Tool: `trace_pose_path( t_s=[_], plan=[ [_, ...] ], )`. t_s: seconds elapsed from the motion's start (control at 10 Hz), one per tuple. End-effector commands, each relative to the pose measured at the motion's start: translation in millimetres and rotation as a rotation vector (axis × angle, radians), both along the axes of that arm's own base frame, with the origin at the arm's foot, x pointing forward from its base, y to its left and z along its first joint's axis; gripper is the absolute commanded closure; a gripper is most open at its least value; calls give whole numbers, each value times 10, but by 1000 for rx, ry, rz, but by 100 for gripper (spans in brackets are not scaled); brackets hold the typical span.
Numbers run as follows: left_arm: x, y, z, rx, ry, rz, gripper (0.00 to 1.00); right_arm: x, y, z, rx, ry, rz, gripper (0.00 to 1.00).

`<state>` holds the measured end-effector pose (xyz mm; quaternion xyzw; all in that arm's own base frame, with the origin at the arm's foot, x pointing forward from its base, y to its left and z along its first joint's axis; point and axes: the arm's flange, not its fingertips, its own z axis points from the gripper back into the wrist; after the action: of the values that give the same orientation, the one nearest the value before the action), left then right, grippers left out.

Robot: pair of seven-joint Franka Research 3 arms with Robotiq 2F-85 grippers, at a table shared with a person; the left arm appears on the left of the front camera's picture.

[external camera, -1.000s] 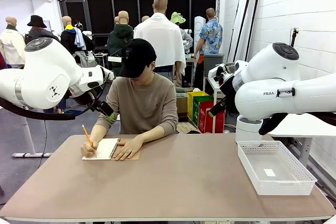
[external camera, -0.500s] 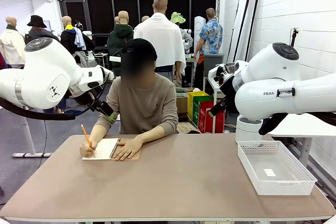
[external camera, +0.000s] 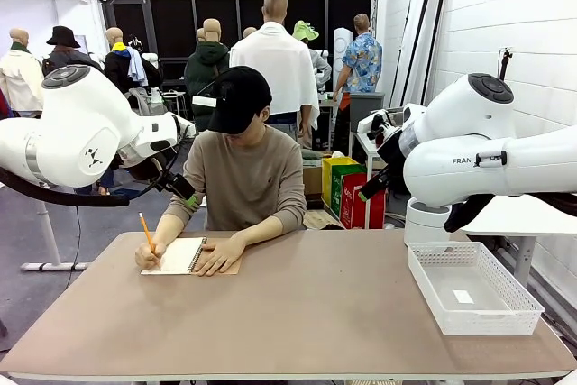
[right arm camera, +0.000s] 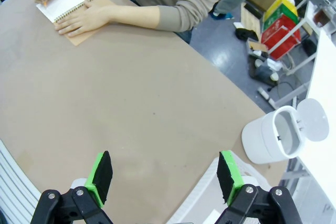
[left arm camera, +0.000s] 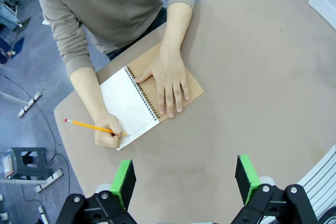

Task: Sort the paper based on its condition.
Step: If a person hands you a paper, place it in the Organizing basket , and if it's crumpled, put it in the Trash can.

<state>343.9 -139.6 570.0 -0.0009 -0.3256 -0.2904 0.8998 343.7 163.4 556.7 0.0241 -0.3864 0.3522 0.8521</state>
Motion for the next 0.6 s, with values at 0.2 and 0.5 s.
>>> trace_pose_path(
  t_s=[0.2, 0.5],
  plan=[
    [-1, 2, 5, 0, 0, 1, 0, -5, -1, -3, 1, 7, -6, 0],
    [-1, 2, 5, 0, 0, 1, 0, -5, -1, -3, 1, 7, -6, 0]
  ],
)
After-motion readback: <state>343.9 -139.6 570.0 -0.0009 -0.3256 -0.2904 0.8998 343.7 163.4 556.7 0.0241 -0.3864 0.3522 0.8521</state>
